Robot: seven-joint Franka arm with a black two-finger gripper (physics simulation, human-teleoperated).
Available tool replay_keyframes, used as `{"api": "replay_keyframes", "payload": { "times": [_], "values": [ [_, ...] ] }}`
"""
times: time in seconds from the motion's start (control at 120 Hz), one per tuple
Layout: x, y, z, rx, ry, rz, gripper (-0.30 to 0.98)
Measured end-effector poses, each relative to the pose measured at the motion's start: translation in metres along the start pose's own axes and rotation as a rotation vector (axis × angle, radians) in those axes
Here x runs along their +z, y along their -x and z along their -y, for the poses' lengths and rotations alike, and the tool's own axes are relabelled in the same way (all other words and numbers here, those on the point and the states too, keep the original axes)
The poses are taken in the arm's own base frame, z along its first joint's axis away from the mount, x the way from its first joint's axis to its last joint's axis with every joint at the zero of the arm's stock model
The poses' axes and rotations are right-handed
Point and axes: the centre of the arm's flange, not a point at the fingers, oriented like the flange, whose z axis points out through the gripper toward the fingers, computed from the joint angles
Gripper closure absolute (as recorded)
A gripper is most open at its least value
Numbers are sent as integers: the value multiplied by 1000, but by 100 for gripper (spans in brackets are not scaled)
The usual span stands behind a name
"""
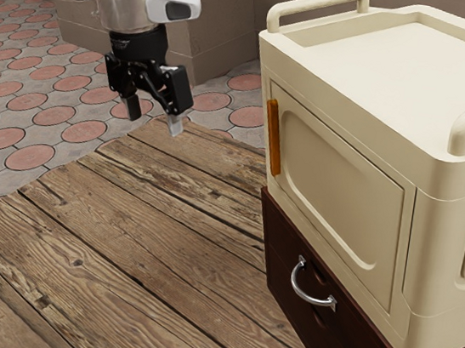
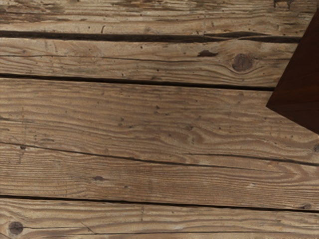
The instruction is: Pull the drawer handle with one arm to open the drawer
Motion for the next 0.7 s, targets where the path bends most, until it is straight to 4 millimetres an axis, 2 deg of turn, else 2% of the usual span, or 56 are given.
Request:
{"api": "replay_keyframes", "payload": {
  "times": [0.167, 0.208, 0.242, 0.283, 0.392, 0.45, 0.525, 0.583, 0.617, 0.7],
  "values": [
    [-2, 2, 12, -11, 30, -4, 0],
    [-37, 17, 10, -11, 28, -76, 0],
    [-76, 39, 5, -11, 23, -157, 0],
    [-111, 64, 1, -11, 24, -230, 0],
    [-162, 111, -30, 36, 44, -335, 0],
    [-182, 138, -48, 71, 59, -369, 0],
    [-190, 152, -65, 102, 72, -371, 0],
    [-189, 153, -64, 92, 74, -360, 0],
    [-180, 147, -57, 70, 71, -335, 0],
    [-144, 113, -34, -3, 59, -252, 0]
  ]
}}
